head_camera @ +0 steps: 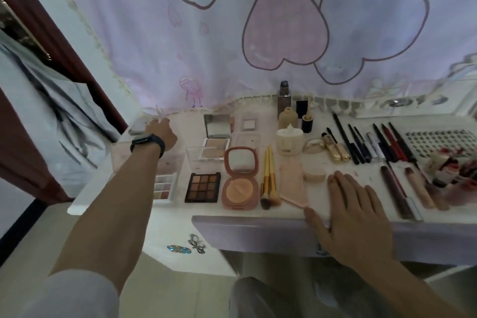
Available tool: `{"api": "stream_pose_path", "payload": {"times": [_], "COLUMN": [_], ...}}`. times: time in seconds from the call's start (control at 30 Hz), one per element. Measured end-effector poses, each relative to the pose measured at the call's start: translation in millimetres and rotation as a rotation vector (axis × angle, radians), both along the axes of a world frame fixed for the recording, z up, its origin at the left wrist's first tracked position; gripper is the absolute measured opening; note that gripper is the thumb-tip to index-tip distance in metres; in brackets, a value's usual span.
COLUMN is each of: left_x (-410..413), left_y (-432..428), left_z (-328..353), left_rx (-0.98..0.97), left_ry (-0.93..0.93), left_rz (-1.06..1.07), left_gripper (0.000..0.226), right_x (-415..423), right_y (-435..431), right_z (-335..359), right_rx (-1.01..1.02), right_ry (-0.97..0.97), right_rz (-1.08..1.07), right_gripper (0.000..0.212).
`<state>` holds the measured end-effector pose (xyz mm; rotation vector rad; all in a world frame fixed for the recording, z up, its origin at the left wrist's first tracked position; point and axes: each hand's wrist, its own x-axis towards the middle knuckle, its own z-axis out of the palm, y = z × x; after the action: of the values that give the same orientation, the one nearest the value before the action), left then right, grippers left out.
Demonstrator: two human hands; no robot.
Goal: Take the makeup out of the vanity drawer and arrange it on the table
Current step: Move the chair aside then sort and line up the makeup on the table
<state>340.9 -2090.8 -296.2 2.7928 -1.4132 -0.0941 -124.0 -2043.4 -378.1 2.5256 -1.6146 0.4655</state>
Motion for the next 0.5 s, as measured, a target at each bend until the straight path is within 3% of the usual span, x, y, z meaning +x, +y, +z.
{"api": "stream_pose_path", "payload": {"times": [0.2,0.33,0.5], "left_x": [7,-1,-1], "left_y": [-22,-23,-15], "left_z": [-18,-19,-14], "left_rx": [0.012,-0.012,-0.101], "left_ry": [0.028,0.007,0.06], "left_rz": [0.1,0.03,0.042], "left_gripper": [0.055,0.045,0.051], "right_x": [0,0,0], "right_y": [0,1,0], "right_z": [2,1,-2], "right_rx": [-0.012,-0.022,-0.012], "right_ry": [0.004,-0.005,0.006], "right_rz": [0.004,0.003,0.003], "right_gripper": [0.087,0.086,0.089]}}
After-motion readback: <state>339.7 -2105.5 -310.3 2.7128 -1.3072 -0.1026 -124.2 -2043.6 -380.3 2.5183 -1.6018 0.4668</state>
